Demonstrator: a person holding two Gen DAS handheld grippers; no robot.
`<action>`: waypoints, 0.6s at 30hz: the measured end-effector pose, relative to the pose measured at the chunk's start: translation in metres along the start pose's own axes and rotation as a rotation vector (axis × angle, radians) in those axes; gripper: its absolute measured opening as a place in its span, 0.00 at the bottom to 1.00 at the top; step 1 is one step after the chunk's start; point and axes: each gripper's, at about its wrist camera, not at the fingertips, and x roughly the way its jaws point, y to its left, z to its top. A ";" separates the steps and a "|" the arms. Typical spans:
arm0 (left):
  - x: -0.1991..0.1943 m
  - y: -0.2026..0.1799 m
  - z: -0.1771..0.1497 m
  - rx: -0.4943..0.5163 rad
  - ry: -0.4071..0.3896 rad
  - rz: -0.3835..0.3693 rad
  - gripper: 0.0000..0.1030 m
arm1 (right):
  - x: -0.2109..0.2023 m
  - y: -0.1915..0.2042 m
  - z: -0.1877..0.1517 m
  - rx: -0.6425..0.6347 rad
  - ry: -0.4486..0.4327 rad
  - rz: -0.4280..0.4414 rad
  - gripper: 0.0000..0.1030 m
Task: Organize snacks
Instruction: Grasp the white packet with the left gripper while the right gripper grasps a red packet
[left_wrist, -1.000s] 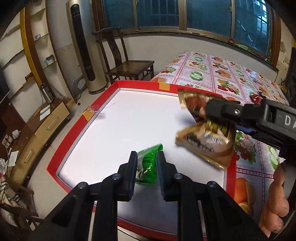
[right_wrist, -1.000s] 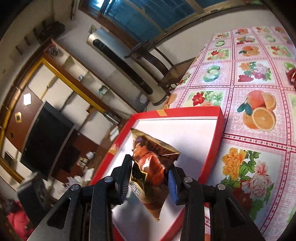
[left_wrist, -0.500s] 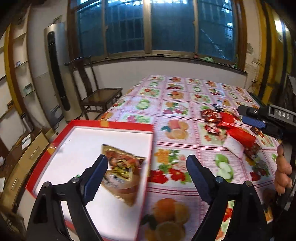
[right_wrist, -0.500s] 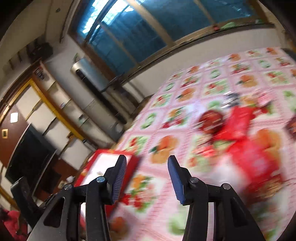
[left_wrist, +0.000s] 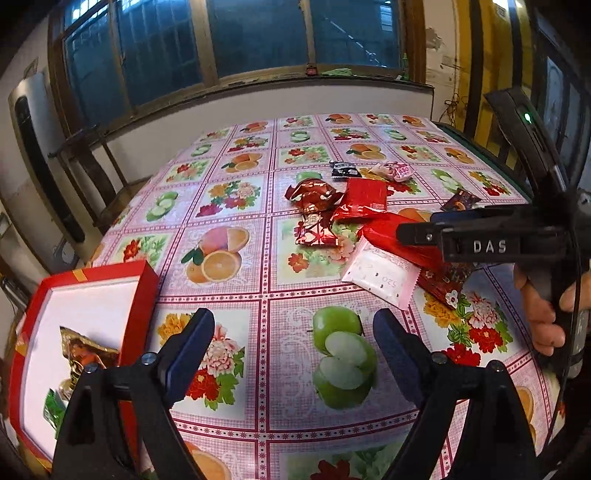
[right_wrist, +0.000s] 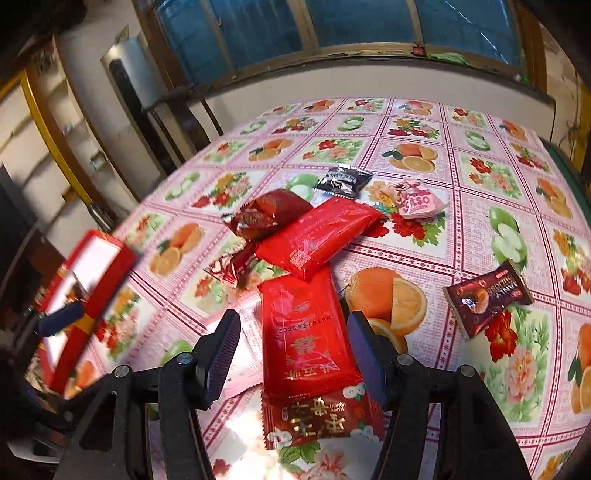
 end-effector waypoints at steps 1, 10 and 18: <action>0.004 0.004 0.000 -0.033 0.017 0.005 0.85 | 0.005 0.003 -0.001 -0.010 0.005 -0.021 0.63; 0.020 0.003 0.011 -0.190 0.122 0.090 0.85 | 0.019 -0.005 -0.006 -0.010 0.045 -0.078 0.50; 0.044 -0.021 0.038 -0.317 0.208 0.116 0.85 | -0.015 -0.057 -0.001 0.259 -0.013 0.007 0.50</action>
